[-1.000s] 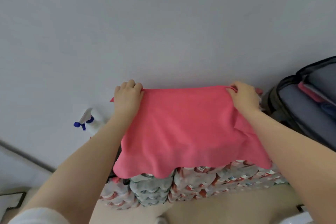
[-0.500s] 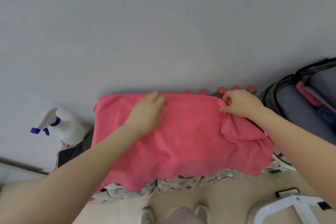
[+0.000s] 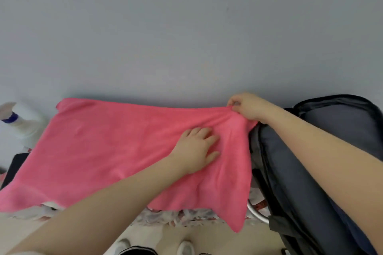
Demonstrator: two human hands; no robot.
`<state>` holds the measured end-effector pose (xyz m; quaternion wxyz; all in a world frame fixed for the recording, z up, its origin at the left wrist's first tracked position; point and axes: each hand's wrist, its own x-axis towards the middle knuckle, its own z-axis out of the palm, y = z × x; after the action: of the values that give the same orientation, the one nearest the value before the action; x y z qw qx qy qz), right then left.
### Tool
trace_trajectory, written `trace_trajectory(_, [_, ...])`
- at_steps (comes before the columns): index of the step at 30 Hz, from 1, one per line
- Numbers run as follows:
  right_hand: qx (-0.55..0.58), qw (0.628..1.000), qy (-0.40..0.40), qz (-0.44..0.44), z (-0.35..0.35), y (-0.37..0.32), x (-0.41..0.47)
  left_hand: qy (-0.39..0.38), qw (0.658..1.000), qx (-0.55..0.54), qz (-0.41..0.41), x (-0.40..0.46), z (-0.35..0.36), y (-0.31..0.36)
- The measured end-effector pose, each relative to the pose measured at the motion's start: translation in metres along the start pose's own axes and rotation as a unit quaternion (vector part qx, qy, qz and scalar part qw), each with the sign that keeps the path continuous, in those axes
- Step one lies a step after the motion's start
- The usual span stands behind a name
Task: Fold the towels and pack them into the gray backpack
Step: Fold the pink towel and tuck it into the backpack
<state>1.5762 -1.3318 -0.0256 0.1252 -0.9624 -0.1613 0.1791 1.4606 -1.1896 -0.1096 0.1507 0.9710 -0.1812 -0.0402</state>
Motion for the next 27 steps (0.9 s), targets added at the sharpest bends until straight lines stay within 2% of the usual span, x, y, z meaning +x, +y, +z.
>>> trace_trajectory(5, [-0.188,0.979,-0.029,-0.075,-0.008,0.020,0.023,-0.059,0.993,0.066,-0.077,-0.003,0.014,-0.006])
trace_trajectory(9, [-0.337,0.940,-0.008,-0.059,0.007,0.027,0.022,-0.072,0.990,0.102,-0.068,-0.006,0.016,-0.012])
trace_trajectory(11, [-0.375,0.926,0.014,-0.045,0.011,0.020,0.019,-0.073,0.993,0.082,-0.050,-0.007,0.013,-0.015])
trace_trajectory(13, [-0.323,0.941,0.055,-0.082,0.011,0.001,0.013,-0.041,0.998,0.014,-0.040,-0.015,0.005,-0.022])
trace_trajectory(15, [-0.217,0.958,0.083,-0.166,0.017,-0.032,0.007,0.023,0.998,-0.041,-0.047,-0.031,-0.008,-0.035])
trace_trajectory(18, [-0.128,0.950,0.072,-0.277,0.041,-0.094,0.001,0.102,0.991,-0.041,-0.081,-0.068,-0.023,-0.066])
trace_trajectory(21, [-0.094,0.934,0.038,-0.343,0.071,-0.155,0.008,0.151,0.973,-0.049,-0.166,-0.115,-0.034,-0.106])
trace_trajectory(24, [-0.075,0.918,0.020,-0.388,0.097,-0.210,0.021,0.226,0.932,-0.060,-0.276,-0.161,-0.044,-0.142])
trace_trajectory(27, [-0.075,0.895,0.004,-0.439,0.121,-0.267,0.033,0.261,0.861,-0.124,-0.419,-0.204,-0.049,-0.175])
